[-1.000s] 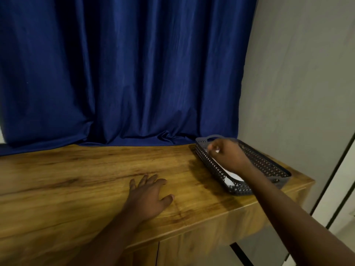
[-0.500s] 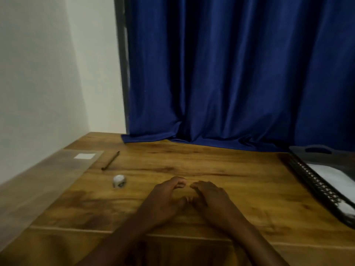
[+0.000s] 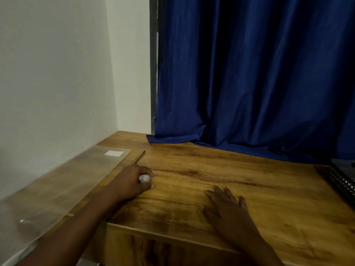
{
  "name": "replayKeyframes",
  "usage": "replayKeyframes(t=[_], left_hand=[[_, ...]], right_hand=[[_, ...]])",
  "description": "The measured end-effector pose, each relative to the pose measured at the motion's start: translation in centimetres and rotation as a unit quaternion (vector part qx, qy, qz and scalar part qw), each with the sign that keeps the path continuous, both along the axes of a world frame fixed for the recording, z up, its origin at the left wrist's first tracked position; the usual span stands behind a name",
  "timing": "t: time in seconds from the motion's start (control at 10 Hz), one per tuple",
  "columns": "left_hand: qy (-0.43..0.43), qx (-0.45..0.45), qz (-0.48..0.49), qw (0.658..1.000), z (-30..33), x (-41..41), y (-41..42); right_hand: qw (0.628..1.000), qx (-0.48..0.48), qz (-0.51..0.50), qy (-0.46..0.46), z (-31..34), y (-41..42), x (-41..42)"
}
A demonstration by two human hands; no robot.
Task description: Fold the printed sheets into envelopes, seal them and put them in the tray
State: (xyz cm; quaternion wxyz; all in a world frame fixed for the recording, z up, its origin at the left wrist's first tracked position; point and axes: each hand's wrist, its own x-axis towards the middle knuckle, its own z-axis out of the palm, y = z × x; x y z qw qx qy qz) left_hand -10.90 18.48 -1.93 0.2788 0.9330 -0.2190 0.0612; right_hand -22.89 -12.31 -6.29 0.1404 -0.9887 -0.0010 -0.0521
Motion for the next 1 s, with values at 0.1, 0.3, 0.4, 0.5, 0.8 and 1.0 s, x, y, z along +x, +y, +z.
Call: replayKeyframes(t=[0.1,0.3,0.4,0.5,0.8,1.0], left_hand=[[-0.006,-0.032,0.004,0.999,0.1,0.4,0.7],[-0.019,-0.081,0.073,0.994,2.2,3.3,3.6],[-0.044,-0.054,0.125,0.99,2.4,5.5,5.0],[-0.021,-0.002,0.153,0.988,2.2,6.9,5.4],[-0.004,0.03,0.182,0.983,1.8,7.6,4.5],[-0.086,0.069,0.199,0.974,2.7,5.5,2.6]], right_hand=[[1.0,-0.001,-0.003,-0.001,0.0,0.0,0.0],[1.0,-0.001,-0.001,0.016,0.3,0.1,-0.1],[1.0,-0.006,-0.004,0.021,0.4,0.2,0.0],[1.0,-0.007,-0.005,0.023,0.6,0.3,0.0],[1.0,0.002,0.003,0.011,1.1,0.6,-0.5],[1.0,0.015,0.004,0.001,1.1,0.7,-0.5]])
